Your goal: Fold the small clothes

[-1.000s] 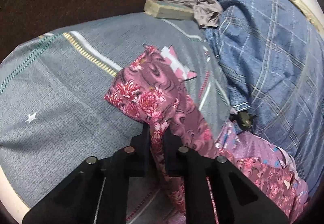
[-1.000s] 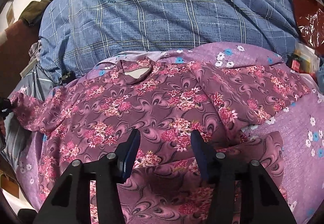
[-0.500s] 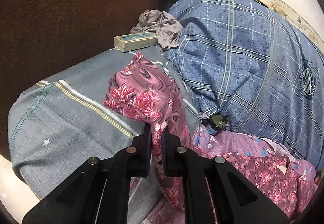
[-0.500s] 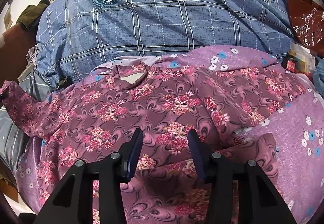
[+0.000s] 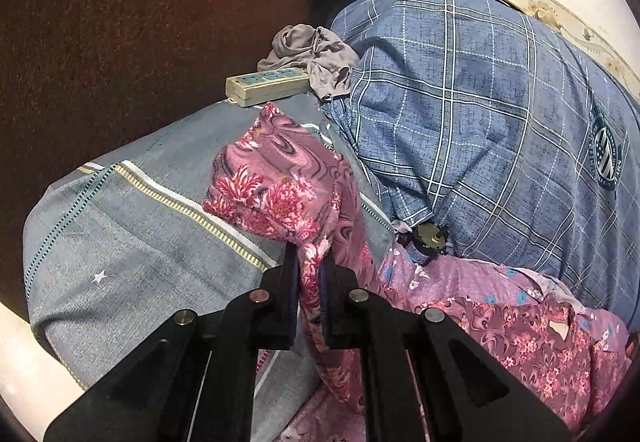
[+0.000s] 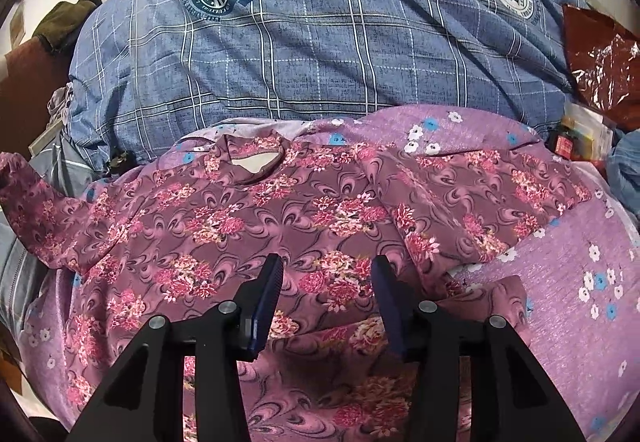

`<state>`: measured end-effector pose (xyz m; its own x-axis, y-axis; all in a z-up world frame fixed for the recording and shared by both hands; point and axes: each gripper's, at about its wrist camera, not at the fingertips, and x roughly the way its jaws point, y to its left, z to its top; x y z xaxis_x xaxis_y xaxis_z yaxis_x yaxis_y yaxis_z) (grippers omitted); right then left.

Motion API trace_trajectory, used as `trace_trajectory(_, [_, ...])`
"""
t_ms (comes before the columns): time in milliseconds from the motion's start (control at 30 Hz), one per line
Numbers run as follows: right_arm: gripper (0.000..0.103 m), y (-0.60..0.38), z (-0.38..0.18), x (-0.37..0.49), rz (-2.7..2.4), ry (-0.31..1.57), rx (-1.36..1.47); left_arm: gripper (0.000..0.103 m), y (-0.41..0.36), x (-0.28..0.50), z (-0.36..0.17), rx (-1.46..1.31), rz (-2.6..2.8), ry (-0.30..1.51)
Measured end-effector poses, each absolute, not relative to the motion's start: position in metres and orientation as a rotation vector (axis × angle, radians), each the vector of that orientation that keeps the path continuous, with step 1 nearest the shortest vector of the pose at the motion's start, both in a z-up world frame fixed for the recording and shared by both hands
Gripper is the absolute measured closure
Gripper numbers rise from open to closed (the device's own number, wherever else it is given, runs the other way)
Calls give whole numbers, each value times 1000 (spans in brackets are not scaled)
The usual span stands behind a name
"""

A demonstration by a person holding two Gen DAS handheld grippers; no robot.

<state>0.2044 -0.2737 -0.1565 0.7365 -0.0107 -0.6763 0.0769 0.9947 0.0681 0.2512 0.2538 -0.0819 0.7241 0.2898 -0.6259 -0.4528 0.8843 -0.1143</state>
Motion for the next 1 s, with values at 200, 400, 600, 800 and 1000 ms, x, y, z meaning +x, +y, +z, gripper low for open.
trace_trajectory(200, [50, -273, -150, 200, -56, 704, 75, 29, 251, 232, -105, -241, 788, 785])
trace_trajectory(400, [43, -270, -144, 195, -76, 663, 50, 23, 157, 164, -85, -152, 664, 566])
trace_trajectory(600, [43, -270, -143, 195, -77, 663, 54, 20, 36, 145, -89, -56, 294, 580])
trace_trajectory(800, [43, -276, -143, 193, -87, 664, 66, 16, -29, 140, -87, 58, 171, 572])
trace_trajectory(1000, [43, -280, -142, 192, -91, 662, 73, 16, -35, 141, -83, 32, 148, 575])
